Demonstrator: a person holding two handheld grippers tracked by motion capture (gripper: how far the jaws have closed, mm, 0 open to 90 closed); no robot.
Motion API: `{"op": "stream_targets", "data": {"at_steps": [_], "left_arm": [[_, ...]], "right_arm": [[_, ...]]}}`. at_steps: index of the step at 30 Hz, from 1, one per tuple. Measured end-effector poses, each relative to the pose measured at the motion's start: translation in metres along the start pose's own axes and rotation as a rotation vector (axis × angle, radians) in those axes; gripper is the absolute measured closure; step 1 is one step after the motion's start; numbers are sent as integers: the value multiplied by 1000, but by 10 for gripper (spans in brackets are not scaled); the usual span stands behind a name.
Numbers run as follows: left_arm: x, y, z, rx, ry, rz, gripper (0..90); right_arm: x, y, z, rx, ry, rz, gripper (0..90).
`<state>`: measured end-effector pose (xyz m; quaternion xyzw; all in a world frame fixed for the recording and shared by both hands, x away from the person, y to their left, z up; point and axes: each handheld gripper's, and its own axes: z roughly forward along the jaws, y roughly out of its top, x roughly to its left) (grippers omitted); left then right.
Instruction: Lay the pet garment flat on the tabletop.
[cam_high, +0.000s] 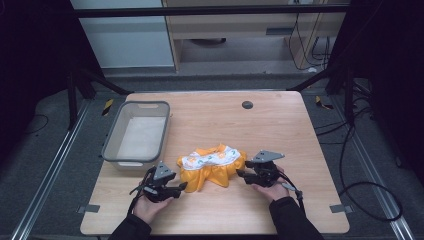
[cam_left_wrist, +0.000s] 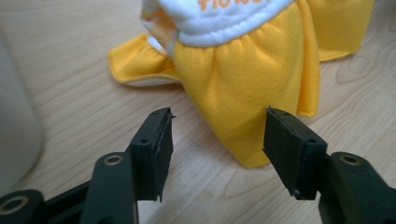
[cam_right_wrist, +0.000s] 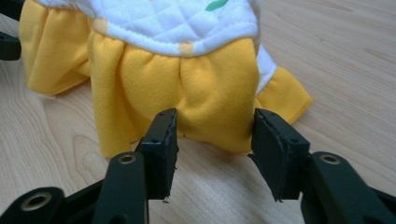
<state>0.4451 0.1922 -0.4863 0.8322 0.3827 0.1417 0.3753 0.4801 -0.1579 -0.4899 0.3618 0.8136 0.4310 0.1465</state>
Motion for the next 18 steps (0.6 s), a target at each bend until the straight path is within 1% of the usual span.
{"op": "stream_targets", "data": {"at_steps": [1, 3, 4, 5, 6, 8, 10, 11, 14, 16, 18], "left_arm": [[0, 0, 2, 5, -9, 1, 446], [1, 0, 5, 26, -35, -9, 530], [1, 0, 7, 41, -32, -12, 568], [1, -1, 8, 46, -34, -12, 623], [1, -1, 9, 56, -34, -13, 655], [0, -1, 10, 62, -44, -19, 729], [0, -1, 9, 64, -56, -26, 806], [0, -1, 8, 64, -60, -27, 836], [0, 1, 4, 65, -61, -26, 854], [1, 4, -4, 36, -77, -39, 859], [1, 5, -11, 12, -89, -42, 861]], "right_arm": [[0, 0, 2, 5, 1, -2, 529], [0, -1, 3, 17, 4, -9, 585], [0, -1, 4, 28, 5, -6, 612], [0, -1, 4, 35, 4, -8, 674], [0, -1, 3, 43, 7, -10, 712], [0, -1, 2, 44, 20, 0, 792], [1, 0, 0, 43, 29, -1, 849], [1, 0, -1, 47, 35, 4, 859], [2, 2, -3, 54, 42, 7, 865], [3, 4, -7, 55, 46, 6, 866], [4, 7, -13, 50, 55, 6, 866]]}}
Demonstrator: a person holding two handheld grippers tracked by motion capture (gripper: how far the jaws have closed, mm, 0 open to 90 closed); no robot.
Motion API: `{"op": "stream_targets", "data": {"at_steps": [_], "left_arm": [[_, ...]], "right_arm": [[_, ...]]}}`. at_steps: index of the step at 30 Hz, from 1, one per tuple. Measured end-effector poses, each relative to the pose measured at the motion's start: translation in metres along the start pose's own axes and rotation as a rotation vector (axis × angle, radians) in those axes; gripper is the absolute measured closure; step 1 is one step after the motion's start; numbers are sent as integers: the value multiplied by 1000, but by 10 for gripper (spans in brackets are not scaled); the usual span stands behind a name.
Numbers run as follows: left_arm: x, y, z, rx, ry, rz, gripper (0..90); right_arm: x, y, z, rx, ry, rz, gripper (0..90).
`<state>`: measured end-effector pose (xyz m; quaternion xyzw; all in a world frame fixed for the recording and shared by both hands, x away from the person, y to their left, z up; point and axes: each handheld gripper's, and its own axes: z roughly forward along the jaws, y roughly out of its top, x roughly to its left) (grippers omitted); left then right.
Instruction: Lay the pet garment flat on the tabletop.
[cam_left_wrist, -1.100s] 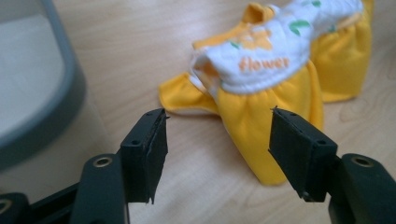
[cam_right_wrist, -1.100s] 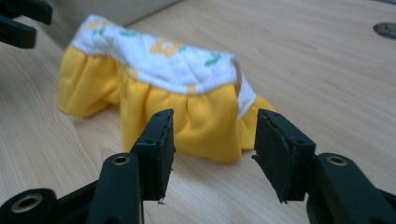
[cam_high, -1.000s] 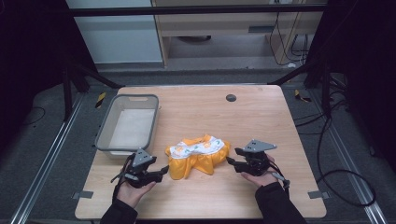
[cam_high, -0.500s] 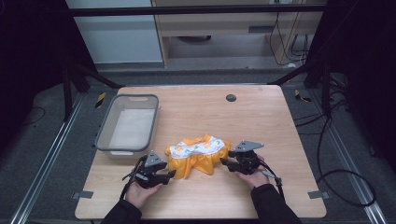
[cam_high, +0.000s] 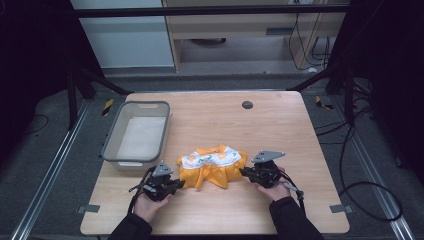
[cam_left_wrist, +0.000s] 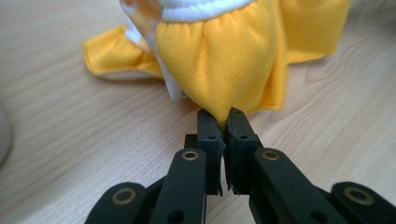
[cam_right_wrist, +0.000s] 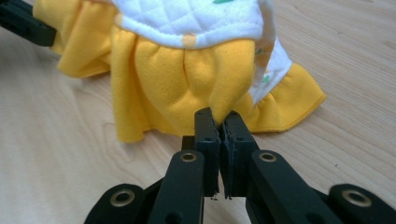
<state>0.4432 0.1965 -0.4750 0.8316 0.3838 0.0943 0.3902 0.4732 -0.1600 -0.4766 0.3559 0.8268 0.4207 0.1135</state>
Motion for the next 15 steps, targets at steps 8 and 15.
{"op": "stream_targets", "data": {"at_steps": [8, 15], "left_arm": [[-8, -4, -33, -51, -73, 0, 862], [-23, -15, -49, -40, -100, -2, 860]], "right_arm": [[17, 1, -41, -34, 82, 10, 866], [33, -11, -72, -28, 141, 33, 864]]}}
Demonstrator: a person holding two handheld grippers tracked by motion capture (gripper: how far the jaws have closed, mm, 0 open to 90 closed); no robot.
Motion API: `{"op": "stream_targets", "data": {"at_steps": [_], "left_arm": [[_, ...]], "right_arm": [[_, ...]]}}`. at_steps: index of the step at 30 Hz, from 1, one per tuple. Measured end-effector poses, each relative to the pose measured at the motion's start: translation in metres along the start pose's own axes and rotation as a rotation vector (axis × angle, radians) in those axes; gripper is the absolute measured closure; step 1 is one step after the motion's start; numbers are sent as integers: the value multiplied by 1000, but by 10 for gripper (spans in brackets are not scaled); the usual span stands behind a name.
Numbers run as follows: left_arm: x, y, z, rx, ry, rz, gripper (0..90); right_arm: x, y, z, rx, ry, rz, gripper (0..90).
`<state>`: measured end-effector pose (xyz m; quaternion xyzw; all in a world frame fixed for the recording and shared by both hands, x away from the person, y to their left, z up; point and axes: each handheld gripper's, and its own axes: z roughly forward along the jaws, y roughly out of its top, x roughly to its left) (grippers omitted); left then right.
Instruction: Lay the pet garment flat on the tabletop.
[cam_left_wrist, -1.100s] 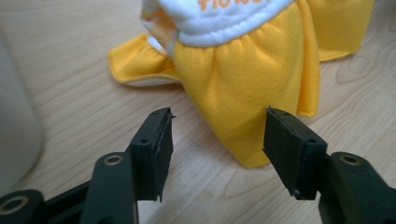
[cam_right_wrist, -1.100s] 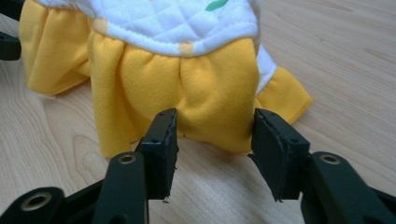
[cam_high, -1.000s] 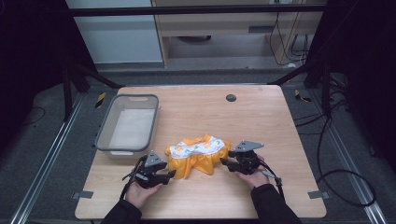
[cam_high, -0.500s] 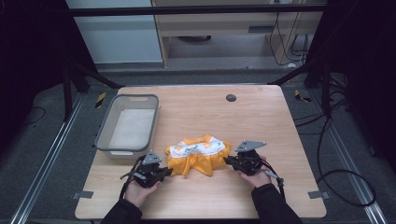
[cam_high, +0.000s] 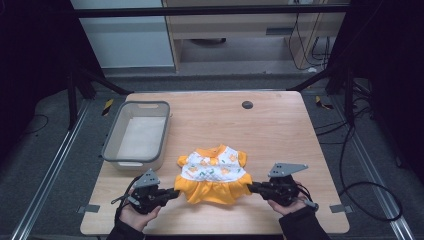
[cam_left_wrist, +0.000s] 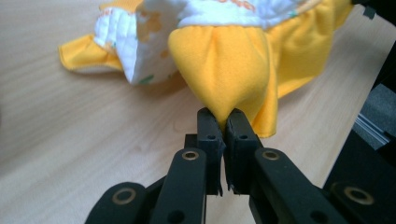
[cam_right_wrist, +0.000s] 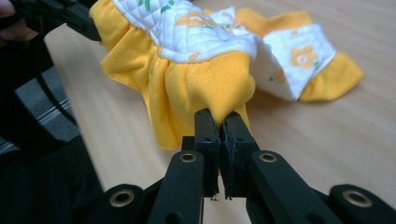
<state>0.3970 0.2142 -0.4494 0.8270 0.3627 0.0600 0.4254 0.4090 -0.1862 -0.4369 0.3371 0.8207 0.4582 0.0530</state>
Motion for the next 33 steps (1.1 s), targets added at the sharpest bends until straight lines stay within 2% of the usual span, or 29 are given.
{"op": "stream_targets", "data": {"at_steps": [3, 5, 8, 10, 11, 14, 17, 20, 24, 27, 29, 33], "left_arm": [[-7, -10, 3, 50, 35, 25, 857], [-8, -14, 6, 71, 28, 28, 851], [-8, -18, 14, 101, 49, 45, 831], [-6, -20, 19, 109, 76, 58, 748], [-5, -21, 19, 103, 82, 59, 678], [-4, -19, 14, 27, 94, 57, 498], [-4, -19, 6, -37, 91, 54, 413], [-5, -17, -2, -92, 95, 49, 370], [-2, -9, -15, -161, 110, 42, 357], [4, 2, -20, -169, 143, 37, 369], [8, 10, -21, -183, 149, 34, 377], [16, 26, -14, -186, 164, 37, 396]], "right_arm": [[6, -15, -6, 24, 10, 24, 861], [8, -24, -5, 55, 8, 31, 855], [7, -34, 3, 88, -27, 22, 824], [5, -36, 9, 108, -57, 22, 790], [3, -37, 12, 114, -64, 15, 772], [1, -38, 13, 105, -69, 19, 710], [0, -36, 7, 59, -74, 23, 646], [-1, -33, 2, 2, -88, 7, 596], [-4, -27, -7, -86, -113, 0, 543], [-10, -20, -10, -137, -141, 6, 509], [-14, -15, -11, -156, -152, 14, 495], [-23, -4, -8, -168, -176, 15, 475]]}}
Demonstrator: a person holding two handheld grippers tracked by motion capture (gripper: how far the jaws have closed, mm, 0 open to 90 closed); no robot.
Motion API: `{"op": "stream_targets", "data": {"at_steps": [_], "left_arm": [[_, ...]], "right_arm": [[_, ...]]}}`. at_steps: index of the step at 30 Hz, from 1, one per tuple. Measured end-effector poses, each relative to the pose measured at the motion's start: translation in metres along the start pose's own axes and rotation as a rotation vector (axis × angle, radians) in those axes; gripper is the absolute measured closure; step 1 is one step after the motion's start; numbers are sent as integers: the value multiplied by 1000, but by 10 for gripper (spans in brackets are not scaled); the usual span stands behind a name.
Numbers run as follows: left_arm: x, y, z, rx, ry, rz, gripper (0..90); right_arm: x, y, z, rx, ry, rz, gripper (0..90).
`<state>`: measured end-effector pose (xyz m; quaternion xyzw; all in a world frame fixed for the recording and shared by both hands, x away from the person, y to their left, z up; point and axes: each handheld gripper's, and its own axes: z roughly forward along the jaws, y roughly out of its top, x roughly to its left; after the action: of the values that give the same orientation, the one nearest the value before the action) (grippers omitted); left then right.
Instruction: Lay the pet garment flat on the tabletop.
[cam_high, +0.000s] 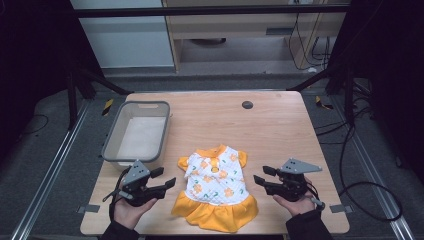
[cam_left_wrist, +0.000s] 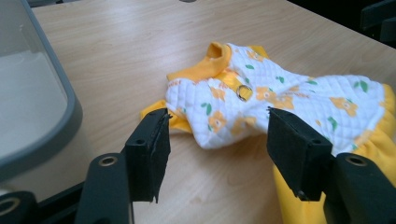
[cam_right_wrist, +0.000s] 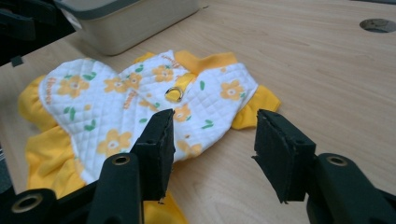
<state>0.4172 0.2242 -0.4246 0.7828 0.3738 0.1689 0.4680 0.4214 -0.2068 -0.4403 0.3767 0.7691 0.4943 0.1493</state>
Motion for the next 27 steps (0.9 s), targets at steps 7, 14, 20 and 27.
{"op": "stream_targets", "data": {"at_steps": [7, 14, 20, 27], "left_arm": [[9, 25, 34, 33, 35, 34, 415], [17, 38, 74, 71, 55, 63, 454], [24, 27, 98, 130, 69, 52, 450], [29, 14, 117, 182, 71, 18, 454]], "right_arm": [[-10, 21, 22, -14, -21, 11, 400], [-24, 38, 55, 8, -49, 12, 390], [-40, 34, 82, 55, -77, 27, 414], [-46, 24, 109, 108, -78, 43, 415]]}}
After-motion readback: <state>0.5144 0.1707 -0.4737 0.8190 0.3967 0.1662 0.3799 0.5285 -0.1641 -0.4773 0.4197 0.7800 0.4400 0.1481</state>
